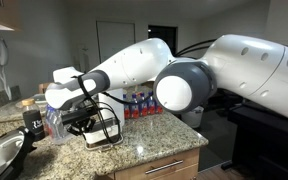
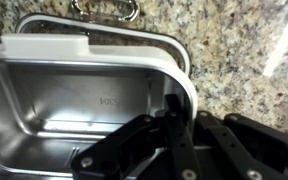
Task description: Put the container on top of the lid
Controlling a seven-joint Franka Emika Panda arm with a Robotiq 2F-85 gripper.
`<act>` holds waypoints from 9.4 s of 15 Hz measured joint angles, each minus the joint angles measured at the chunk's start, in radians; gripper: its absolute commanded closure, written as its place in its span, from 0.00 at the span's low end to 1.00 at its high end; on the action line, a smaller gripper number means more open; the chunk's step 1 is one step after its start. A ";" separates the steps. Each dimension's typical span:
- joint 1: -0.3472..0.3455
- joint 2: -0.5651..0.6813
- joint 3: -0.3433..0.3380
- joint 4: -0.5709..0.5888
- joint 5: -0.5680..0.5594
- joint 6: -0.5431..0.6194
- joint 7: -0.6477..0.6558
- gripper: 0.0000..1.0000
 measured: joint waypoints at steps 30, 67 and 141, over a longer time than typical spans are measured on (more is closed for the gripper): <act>-0.024 0.028 0.017 0.010 0.018 0.118 0.095 0.96; 0.004 0.026 -0.038 -0.001 0.016 0.132 0.193 0.95; -0.459 -1.021 0.218 -1.627 0.302 0.850 -0.472 0.00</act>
